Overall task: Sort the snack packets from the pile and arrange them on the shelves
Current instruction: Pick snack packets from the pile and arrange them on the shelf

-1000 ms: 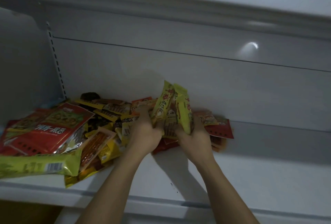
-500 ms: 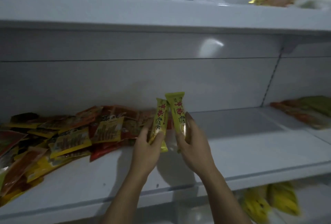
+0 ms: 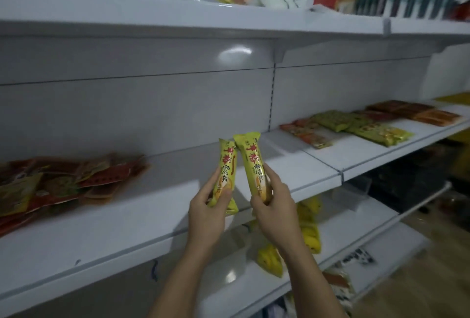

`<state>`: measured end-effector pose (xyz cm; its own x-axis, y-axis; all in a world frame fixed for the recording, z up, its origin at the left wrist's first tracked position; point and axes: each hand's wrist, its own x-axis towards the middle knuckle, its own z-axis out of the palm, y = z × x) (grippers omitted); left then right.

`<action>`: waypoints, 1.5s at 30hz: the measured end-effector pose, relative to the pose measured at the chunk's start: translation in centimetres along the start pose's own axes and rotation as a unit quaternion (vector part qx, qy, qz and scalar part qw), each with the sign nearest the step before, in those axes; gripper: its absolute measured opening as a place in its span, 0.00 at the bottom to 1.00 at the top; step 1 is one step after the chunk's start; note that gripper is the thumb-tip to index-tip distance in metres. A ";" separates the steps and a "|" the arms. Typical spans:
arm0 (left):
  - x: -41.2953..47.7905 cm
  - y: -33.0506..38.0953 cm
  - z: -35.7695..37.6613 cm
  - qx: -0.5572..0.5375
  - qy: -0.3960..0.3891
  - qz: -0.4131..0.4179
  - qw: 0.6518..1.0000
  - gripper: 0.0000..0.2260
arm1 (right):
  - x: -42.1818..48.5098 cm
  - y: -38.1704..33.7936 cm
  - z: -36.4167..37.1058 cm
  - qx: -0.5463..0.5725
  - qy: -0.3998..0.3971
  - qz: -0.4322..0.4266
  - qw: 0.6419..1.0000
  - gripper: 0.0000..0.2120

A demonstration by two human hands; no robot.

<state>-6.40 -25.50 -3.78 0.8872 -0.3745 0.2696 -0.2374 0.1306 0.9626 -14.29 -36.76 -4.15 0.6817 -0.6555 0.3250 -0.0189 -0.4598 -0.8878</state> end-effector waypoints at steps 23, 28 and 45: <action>-5.5 -0.6 23.0 -0.111 -0.137 -0.079 0.981 0.10 | -3.2 7.9 -22.5 -0.057 0.205 0.111 0.971 0.27; -4.6 -0.9 27.3 -0.137 -0.173 -0.104 0.970 0.12 | -1.8 9.5 -25.5 -0.080 0.243 0.124 0.959 0.26; 7.9 -5.4 43.6 -0.090 -0.161 -0.126 0.975 0.23 | 15.7 19.2 -33.3 -0.188 0.187 0.121 0.956 0.24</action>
<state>-15.41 -69.16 -5.64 0.7314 -0.6802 0.0478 0.0702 0.1449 0.9870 -28.30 -75.81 -5.25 0.3157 -0.9062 0.2814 -0.4535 -0.4046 -0.7941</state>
